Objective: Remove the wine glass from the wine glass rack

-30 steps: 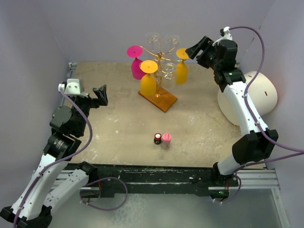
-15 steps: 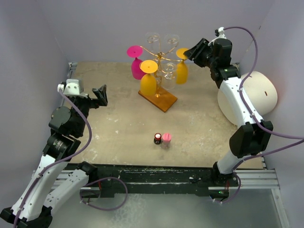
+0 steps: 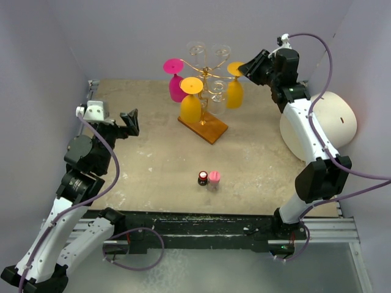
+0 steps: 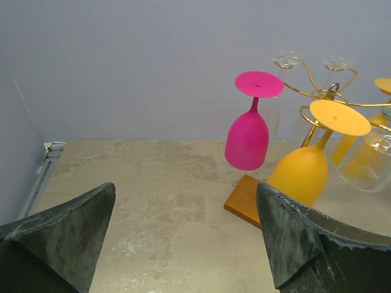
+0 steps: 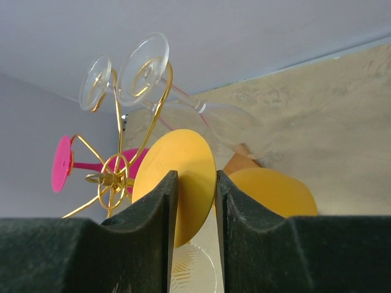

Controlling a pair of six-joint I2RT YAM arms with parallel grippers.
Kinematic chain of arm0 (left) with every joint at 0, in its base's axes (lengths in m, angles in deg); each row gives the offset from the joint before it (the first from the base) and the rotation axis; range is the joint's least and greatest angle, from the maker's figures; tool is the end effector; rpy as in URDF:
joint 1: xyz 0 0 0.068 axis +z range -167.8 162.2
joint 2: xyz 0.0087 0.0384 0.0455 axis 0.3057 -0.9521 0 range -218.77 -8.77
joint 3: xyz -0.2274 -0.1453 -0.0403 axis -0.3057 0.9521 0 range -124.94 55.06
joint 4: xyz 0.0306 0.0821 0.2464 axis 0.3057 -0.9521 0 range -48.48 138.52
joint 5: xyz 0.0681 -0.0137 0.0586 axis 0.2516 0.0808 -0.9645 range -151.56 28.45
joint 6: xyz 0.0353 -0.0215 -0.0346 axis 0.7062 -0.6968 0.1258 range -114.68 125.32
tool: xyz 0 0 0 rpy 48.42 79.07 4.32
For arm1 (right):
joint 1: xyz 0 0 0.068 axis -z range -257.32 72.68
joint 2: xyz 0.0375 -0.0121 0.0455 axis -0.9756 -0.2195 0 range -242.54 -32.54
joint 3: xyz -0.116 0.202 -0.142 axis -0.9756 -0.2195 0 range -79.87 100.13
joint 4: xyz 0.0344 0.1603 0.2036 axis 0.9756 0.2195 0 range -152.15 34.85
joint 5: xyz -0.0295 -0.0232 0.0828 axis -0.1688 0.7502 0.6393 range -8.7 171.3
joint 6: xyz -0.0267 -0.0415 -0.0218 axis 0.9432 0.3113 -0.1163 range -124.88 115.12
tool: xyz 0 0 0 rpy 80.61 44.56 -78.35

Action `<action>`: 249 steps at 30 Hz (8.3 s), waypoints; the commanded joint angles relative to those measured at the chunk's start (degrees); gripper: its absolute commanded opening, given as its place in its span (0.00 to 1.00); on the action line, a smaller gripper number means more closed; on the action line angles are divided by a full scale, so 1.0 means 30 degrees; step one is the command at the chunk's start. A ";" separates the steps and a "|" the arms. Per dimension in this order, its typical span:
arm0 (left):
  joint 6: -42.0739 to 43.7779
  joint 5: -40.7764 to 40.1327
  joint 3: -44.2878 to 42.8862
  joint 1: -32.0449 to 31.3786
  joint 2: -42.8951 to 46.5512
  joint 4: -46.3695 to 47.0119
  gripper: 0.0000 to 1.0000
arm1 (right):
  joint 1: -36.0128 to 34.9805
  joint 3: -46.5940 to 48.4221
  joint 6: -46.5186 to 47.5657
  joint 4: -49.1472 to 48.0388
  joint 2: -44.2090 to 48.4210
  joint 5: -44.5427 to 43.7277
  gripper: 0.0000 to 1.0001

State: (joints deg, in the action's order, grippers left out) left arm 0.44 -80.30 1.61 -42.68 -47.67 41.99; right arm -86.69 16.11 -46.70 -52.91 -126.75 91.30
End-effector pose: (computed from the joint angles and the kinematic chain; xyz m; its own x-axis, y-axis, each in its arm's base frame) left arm 0.1348 -0.0499 0.4139 0.1170 -0.1431 -0.9828 0.1202 0.9843 -0.1291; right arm 0.3843 0.0696 0.4301 -0.3158 0.6134 -0.7239 -0.1606 0.7173 0.6780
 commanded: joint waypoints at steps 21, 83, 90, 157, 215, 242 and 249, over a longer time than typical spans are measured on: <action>-0.0098 0.0447 -0.0023 0.0340 -0.0143 0.0622 0.99 | 0.0038 0.1391 -0.1404 0.0180 0.0901 -0.1444 0.10; -0.0448 0.0653 -0.0016 0.0529 -0.0341 0.0533 0.99 | 0.0251 0.0393 -0.7314 -0.4072 0.0541 0.4653 0.00; -0.0477 0.0644 -0.0021 0.0508 -0.0422 0.0519 0.99 | 0.0280 0.1127 -0.7804 -0.3908 -0.0218 0.4018 0.00; -0.6477 0.7985 0.0026 0.0505 -0.2601 0.1833 0.99 | 0.2712 -1.6332 -0.7367 -0.8212 1.4553 0.5993 0.00; -2.5399 1.6768 0.5155 -0.5710 -1.2103 2.8655 0.14 | 0.2712 -2.4315 -2.5312 -1.8941 1.9200 0.8990 0.16; -1.3177 0.6831 0.0014 -0.5403 -0.0263 -0.8424 0.00 | 0.2770 -1.6288 0.1410 0.4310 1.7952 0.0789 1.00; -1.0040 0.3396 -0.3462 -0.5405 -0.3837 -1.3930 0.00 | 0.2755 -1.7360 0.2227 0.2918 1.7779 0.0772 1.00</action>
State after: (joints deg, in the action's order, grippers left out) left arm -36.85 -62.22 -4.70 -59.07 -54.55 12.49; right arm -78.38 -34.49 -46.07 -43.08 -72.68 95.37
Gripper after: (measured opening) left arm 0.009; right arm 0.997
